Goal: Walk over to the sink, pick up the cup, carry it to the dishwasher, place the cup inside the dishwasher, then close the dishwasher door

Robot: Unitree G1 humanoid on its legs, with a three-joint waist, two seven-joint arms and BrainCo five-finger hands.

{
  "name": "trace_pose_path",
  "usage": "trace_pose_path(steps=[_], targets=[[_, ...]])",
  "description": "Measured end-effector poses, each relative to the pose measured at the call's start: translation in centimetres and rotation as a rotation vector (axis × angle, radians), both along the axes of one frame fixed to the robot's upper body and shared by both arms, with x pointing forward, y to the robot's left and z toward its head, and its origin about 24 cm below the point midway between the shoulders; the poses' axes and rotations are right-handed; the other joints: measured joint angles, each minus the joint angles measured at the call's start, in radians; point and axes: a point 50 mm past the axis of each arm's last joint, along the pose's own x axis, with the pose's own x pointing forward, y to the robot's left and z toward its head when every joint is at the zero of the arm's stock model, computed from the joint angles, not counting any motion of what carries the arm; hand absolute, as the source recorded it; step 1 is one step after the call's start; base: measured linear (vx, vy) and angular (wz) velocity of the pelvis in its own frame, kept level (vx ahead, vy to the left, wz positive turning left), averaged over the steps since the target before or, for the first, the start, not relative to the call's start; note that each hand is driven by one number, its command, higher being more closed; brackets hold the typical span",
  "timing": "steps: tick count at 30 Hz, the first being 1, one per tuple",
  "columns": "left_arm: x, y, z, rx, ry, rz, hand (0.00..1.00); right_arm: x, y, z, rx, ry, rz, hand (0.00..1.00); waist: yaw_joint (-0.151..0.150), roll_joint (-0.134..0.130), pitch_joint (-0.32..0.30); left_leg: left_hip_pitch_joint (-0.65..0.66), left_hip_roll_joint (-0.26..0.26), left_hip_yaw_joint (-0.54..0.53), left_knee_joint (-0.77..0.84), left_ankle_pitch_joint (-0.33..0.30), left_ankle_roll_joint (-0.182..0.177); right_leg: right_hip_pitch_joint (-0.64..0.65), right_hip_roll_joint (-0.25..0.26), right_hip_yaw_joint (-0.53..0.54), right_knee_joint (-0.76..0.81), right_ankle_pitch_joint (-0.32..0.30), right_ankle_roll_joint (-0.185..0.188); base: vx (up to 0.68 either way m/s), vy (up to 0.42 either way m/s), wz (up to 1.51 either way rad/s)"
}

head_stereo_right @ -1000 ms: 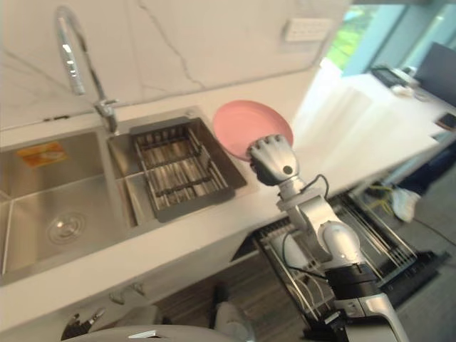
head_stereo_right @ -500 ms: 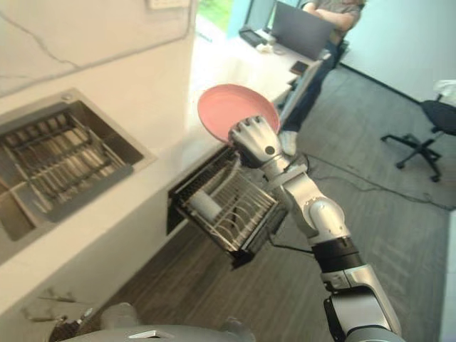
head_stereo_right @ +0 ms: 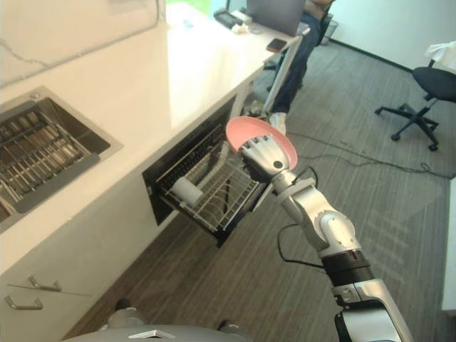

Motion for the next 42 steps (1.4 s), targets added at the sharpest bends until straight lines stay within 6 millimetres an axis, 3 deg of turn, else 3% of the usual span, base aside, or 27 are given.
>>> trace_pose_path(steps=[5, 7, 10, 13, 19, 28, 30, 35, 36, 42], targets=[[2.5, 0.8, 0.4, 0.029, -0.062, -0.049, 0.0, 0.8, -1.7, -1.4, 0.01, 0.06, -0.103, 1.0, 0.003, 0.004, 0.02, -0.075, -0.044, -0.039, 0.017, -0.003, 0.018, -0.037, -0.028, -0.008, -0.045, 0.044, 0.016, 0.03, 0.048, 0.13], [4.0, 1.6, 0.8, 0.046, -0.103, -0.063, 0.0, 1.3, -2.0, -1.1, 0.014, 0.051, -0.13, 1.0, 0.0, 0.006, 0.06, -0.114, -0.045, -0.04, 0.037, -0.007, 0.023, -0.067, -0.031, -0.005, -0.044, 0.057, 0.013, -0.01, 0.051, -0.01], [6.2, 2.5, 1.6, 0.054, -0.178, -0.057, 0.0, 2.7, -2.5, 0.4, 0.03, 0.001, -0.173, 1.0, -0.013, 0.012, 0.135, -0.184, -0.045, -0.061, 0.072, -0.013, 0.033, -0.125, -0.034, -0.001, -0.045, 0.081, 0.007, -0.07, 0.047, -0.03], [8.7, 2.9, 2.4, 0.049, -0.267, -0.039, 0.0, 4.2, -2.6, 3.3, 0.051, -0.093, -0.201, 1.0, -0.008, 0.023, 0.22, -0.26, -0.047, -0.063, 0.111, -0.02, 0.044, -0.191, -0.04, 0.013, -0.056, 0.116, -0.001, -0.09, 0.061, -0.1], [10.0, 2.8, 3.0, 0.01, -0.334, -0.026, 0.0, 5.6, -2.5, 7.8, -0.011, -0.195, -0.194, 1.0, 0.014, 0.059, 0.3, -0.359, -0.066, -0.096, 0.146, -0.027, 0.056, -0.277, -0.048, 0.037, -0.092, 0.173, -0.005, -0.06, 0.046, -0.07], [11.0, 1.8, 3.0, -0.048, -0.353, -0.019, 0.0, 7.4, -3.3, 10.3, -0.073, -0.199, -0.258, 1.0, 0.056, 0.104, 0.336, -0.45, -0.112, -0.204, 0.149, -0.027, 0.058, -0.358, -0.072, 0.042, -0.102, 0.206, -0.002, -0.01, 0.033, 0.05], [12.0, 1.3, 3.2, -0.069, -0.368, -0.031, 0.0, 7.6, -4.4, 11.2, -0.063, -0.198, -0.308, 1.0, 0.069, 0.131, 0.351, -0.474, -0.13, -0.225, 0.15, -0.025, 0.061, -0.371, -0.085, 0.032, -0.102, 0.212, 0.002, -0.01, 0.066, 0.19], [13.3, 0.5, 3.5, -0.121, -0.398, -0.04, 0.0, 8.3, -5.7, 12.8, 0.008, -0.192, -0.383, 1.0, 0.1, 0.163, 0.367, -0.526, -0.152, -0.234, 0.15, -0.014, 0.073, -0.423, -0.106, 0.029, -0.098, 0.225, 0.006, 0.0, 0.057, 0.1], [13.4, 0.2, 3.5, -0.13, -0.399, -0.045, 0.0, 8.4, -6.0, 13.0, 0.01, -0.193, -0.405, 0.0, 0.1, 0.17, 0.369, -0.533, -0.158, -0.246, 0.15, -0.012, 0.075, -0.428, -0.111, 0.028, -0.097, 0.225, 0.007, 0.02, 0.064, 0.07], [13.6, -0.9, 3.4, -0.156, -0.399, -0.092, 0.0, 8.4, -8.1, 12.9, 0.15, -0.158, -0.503, 0.0, 0.107, 0.185, 0.374, -0.536, -0.169, -0.255, 0.15, -0.012, 0.075, -0.446, -0.125, 0.03, -0.071, 0.225, 0.007, 0.0, 0.032, 0.0]])
